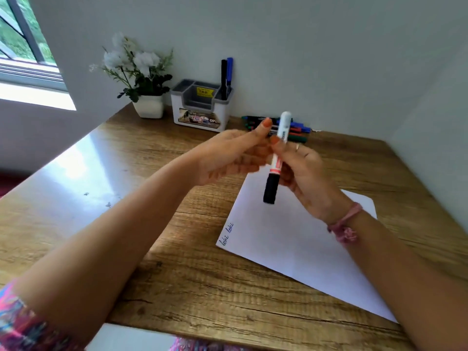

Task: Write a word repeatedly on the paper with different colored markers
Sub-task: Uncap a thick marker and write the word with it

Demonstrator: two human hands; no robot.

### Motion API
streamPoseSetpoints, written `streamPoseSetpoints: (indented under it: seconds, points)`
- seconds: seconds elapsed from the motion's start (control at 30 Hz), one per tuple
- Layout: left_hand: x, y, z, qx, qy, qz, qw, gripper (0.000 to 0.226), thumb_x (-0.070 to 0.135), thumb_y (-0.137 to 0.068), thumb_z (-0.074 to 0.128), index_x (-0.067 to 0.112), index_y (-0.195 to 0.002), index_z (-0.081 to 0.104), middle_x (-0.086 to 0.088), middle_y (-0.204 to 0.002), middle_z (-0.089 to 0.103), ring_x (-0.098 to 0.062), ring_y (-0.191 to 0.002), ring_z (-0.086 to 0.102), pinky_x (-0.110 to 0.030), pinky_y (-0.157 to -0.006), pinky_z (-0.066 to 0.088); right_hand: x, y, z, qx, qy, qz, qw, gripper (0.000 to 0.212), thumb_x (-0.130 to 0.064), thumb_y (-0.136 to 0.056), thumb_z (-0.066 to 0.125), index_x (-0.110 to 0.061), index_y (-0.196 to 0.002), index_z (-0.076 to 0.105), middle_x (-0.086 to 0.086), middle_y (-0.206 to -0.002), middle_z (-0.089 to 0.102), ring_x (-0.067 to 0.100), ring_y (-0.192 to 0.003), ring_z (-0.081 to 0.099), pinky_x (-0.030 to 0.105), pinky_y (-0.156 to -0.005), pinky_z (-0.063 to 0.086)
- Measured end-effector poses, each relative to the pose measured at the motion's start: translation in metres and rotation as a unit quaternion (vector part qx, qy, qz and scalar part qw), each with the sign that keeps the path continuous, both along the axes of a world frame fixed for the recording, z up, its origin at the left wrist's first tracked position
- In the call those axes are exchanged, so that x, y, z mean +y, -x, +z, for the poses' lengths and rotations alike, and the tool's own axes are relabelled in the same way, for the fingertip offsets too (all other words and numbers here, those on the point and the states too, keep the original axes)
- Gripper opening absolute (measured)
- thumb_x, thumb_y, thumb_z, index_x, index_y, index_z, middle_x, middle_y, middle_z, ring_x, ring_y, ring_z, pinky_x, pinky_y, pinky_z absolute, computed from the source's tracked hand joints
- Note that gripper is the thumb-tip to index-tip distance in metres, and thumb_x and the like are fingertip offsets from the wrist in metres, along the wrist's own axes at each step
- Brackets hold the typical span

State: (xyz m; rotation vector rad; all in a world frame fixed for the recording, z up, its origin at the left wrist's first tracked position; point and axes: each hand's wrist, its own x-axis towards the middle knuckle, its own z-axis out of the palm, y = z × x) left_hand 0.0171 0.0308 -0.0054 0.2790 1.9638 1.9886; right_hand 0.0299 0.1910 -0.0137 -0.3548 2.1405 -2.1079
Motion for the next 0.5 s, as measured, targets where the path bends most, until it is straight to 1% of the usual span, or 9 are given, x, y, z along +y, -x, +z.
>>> streamPoseSetpoints:
  seconds: [0.03,0.07,0.13,0.2,0.23,0.3,0.37,0.43,0.5]
  points:
    - [0.0,-0.003,0.002,-0.017,0.051,-0.041,0.998,0.062,0.059,-0.08,0.05,0.007,-0.113,0.062,-0.01,-0.108,0.07,-0.021,-0.101,0.067,-0.035,-0.093,0.052,0.003,0.002,0.002,0.004,0.015,-0.011,1.0,0.026,-0.048,-0.074,0.065,-0.022,-0.073,0.067,0.006,-0.069,0.047,0.022,-0.066,0.038,0.037,-0.068,0.036]
    - [0.001,-0.007,0.004,-0.032,0.083,-0.088,0.992,0.065,0.06,-0.078,0.047,0.008,-0.115,0.06,-0.01,-0.109,0.069,-0.021,-0.102,0.067,-0.034,-0.092,0.053,0.006,0.004,0.003,0.012,0.013,-0.021,1.0,0.025,-0.046,-0.078,0.063,-0.022,-0.073,0.068,0.005,-0.068,0.047,0.021,-0.065,0.038,0.033,-0.064,0.036]
    - [0.008,-0.015,0.007,-0.032,0.089,-0.152,0.984,0.058,0.052,-0.083,0.046,0.007,-0.117,0.057,-0.011,-0.111,0.068,-0.02,-0.101,0.067,-0.032,-0.091,0.053,0.009,0.005,0.002,0.026,-0.002,-0.025,0.999,0.026,-0.046,-0.081,0.059,-0.022,-0.076,0.068,-0.001,-0.066,0.053,0.016,-0.064,0.045,0.028,-0.06,0.039]
    - [0.019,-0.02,0.005,-0.036,0.035,-0.143,0.988,0.047,0.042,-0.092,0.045,0.003,-0.117,0.056,-0.012,-0.105,0.066,-0.02,-0.093,0.066,-0.032,-0.09,0.054,0.009,0.005,0.0,0.031,-0.003,-0.016,0.999,0.028,-0.045,-0.081,0.058,-0.018,-0.078,0.067,-0.004,-0.066,0.06,0.015,-0.061,0.051,0.027,-0.054,0.042]
    - [0.024,-0.021,0.003,-0.044,0.004,-0.12,0.992,0.041,0.037,-0.095,0.043,0.003,-0.113,0.056,-0.012,-0.098,0.064,-0.018,-0.085,0.064,-0.032,-0.086,0.055,0.008,0.005,-0.001,0.034,-0.002,-0.015,0.999,0.028,-0.044,-0.08,0.057,-0.017,-0.079,0.067,-0.004,-0.065,0.06,0.013,-0.059,0.051,0.026,-0.052,0.041]
    - [0.032,-0.024,-0.001,-0.054,-0.045,-0.071,0.995,0.029,0.035,-0.098,0.04,0.009,-0.101,0.053,-0.006,-0.079,0.053,-0.012,-0.065,0.051,-0.025,-0.067,0.053,0.008,0.005,-0.001,0.038,0.011,-0.017,0.999,0.026,-0.044,-0.078,0.059,-0.019,-0.078,0.068,0.002,-0.071,0.058,0.019,-0.063,0.048,0.025,-0.055,0.039]
    - [0.036,-0.026,-0.003,-0.044,-0.057,-0.056,0.996,0.024,0.036,-0.1,0.036,0.018,-0.087,0.045,0.002,-0.065,0.038,-0.008,-0.054,0.032,-0.019,-0.05,0.034,0.008,0.006,0.0,0.033,0.038,-0.021,0.999,0.024,-0.044,-0.075,0.062,-0.022,-0.077,0.071,0.007,-0.077,0.057,0.026,-0.075,0.045,0.029,-0.064,0.038]
    - [0.038,-0.027,-0.005,-0.023,-0.058,-0.054,0.997,0.024,0.038,-0.1,0.035,0.023,-0.081,0.039,0.007,-0.057,0.029,-0.006,-0.049,0.02,-0.019,-0.046,0.018,0.009,0.007,0.0,0.029,0.061,-0.023,0.997,0.019,-0.037,-0.08,0.059,-0.021,-0.078,0.068,-0.003,-0.064,0.057,0.015,-0.067,0.048,0.026,-0.064,0.039]
    - [0.04,-0.027,-0.005,-0.003,-0.051,-0.043,0.998,0.023,0.039,-0.1,0.036,0.027,-0.08,0.038,0.01,-0.053,0.025,-0.005,-0.045,0.016,-0.019,-0.042,0.012,0.008,0.007,-0.001,0.019,0.09,-0.019,0.996,0.016,-0.03,-0.087,0.056,-0.019,-0.079,0.064,-0.01,-0.054,0.05,0.004,-0.056,0.044,0.019,-0.056,0.039]
